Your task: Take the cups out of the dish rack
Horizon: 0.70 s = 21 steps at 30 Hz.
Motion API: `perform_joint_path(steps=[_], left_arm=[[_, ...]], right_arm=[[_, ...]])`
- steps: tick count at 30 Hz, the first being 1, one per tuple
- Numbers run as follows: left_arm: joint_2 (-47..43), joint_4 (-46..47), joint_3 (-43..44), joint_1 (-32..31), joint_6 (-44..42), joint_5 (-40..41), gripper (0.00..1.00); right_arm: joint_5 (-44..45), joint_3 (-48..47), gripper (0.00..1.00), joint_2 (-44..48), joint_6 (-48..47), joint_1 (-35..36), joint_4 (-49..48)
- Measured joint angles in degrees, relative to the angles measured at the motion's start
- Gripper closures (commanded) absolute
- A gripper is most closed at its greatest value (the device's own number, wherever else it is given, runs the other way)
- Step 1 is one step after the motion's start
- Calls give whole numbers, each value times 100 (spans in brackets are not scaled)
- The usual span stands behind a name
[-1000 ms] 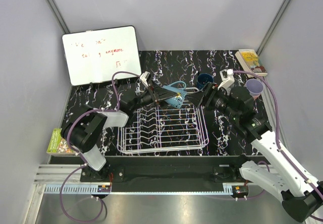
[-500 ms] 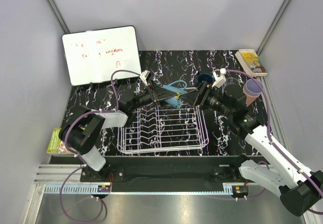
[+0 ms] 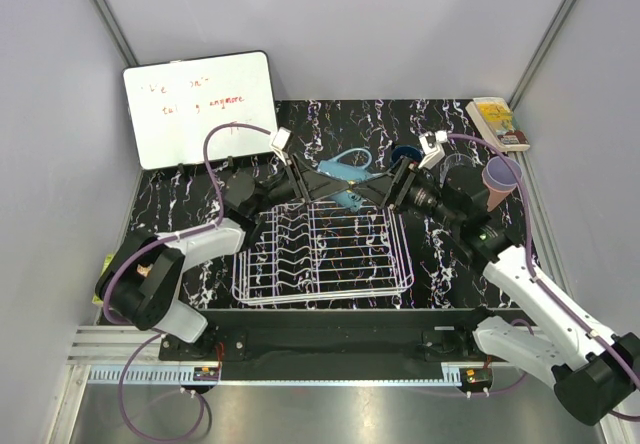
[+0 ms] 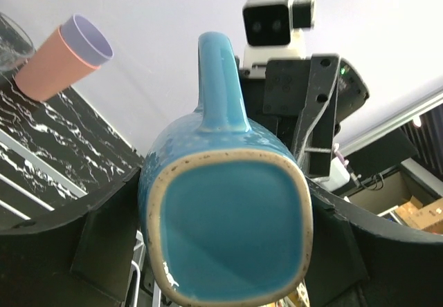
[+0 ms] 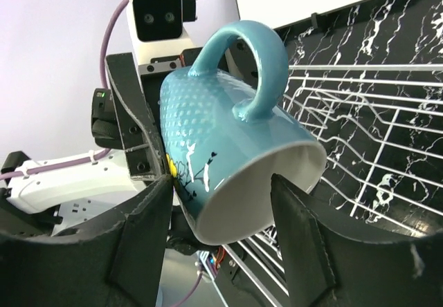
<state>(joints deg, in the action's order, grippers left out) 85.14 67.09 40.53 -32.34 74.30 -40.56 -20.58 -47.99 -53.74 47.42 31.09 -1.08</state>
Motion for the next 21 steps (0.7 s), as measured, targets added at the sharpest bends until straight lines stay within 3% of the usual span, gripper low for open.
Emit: perform_joint_path(steps=[3, 5, 6, 8, 13, 17, 21], left_arm=[[-9, -151, 4, -33, -76, 74, 100], [-9, -177, 4, -33, -109, 162, 100], [-9, -195, 4, -33, -122, 201, 100], [-9, -232, 4, -33, -151, 284, 100], [-4, -313, 4, -35, -190, 501, 100], [24, -304, 4, -39, -184, 662, 100], [109, -184, 22, -42, -177, 804, 100]], right_arm=[[-52, 0, 42, -94, 22, -7, -120], [-66, -2, 51, -164, 52, -17, -240], [-85, -2, 59, -199, 70, -24, -306], [-131, -9, 64, -267, 105, -28, -435], [-168, -15, 64, -424, 260, -52, -719], [-175, -15, 73, -535, 330, -83, -866], [-184, -2, 63, -632, 479, -125, -1047]])
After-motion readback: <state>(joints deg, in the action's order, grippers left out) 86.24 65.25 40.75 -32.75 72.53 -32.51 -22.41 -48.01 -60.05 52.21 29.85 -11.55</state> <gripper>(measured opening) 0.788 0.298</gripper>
